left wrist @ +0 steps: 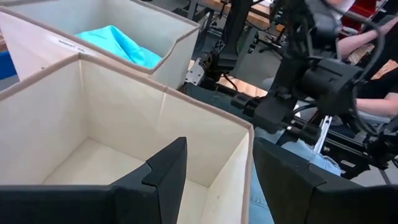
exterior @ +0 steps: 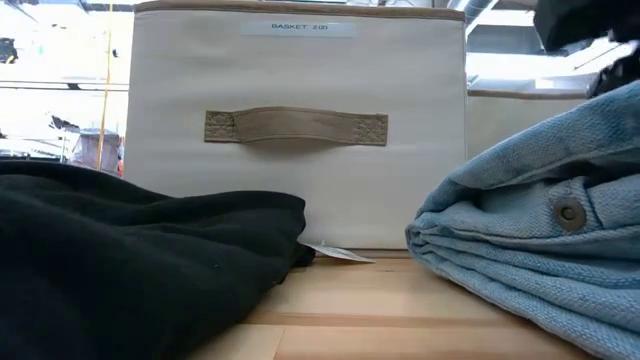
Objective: Sort clothes
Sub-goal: Put the light blue jeans in the right brown bin
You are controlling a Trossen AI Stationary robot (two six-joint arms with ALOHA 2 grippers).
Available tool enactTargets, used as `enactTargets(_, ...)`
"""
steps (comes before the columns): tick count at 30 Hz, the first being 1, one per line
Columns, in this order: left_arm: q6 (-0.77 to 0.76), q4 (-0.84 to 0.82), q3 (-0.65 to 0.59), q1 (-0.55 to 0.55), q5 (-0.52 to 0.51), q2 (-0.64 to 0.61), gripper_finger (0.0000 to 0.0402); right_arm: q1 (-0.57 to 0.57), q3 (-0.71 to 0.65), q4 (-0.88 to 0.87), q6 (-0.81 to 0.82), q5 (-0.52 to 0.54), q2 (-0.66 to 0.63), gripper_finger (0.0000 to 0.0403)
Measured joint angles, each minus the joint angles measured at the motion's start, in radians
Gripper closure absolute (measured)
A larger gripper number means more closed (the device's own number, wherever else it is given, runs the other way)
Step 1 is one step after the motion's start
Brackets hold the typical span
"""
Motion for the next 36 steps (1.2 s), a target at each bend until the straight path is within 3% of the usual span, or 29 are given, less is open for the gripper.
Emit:
enactTargets(9,0.004,0.003,0.0,0.001,0.0,0.0,0.0223,0.007,-0.081,0.121,0.015,-0.042,0.006,0.0117)
enactTargets(23,0.004,0.003,0.0,0.005,-0.015,0.0,0.0223,0.007,-0.082,0.089,-0.052,-0.038,0.008,0.0124)
enactTargets(27,0.004,0.003,0.0,0.011,-0.022,0.0,0.0223,0.008,-0.082,0.076,-0.073,-0.036,0.008,0.0163)
enactTargets(36,0.023,0.003,0.0,0.025,-0.023,0.0,0.0223,0.008,-0.077,0.084,-0.078,-0.069,0.111,0.032)
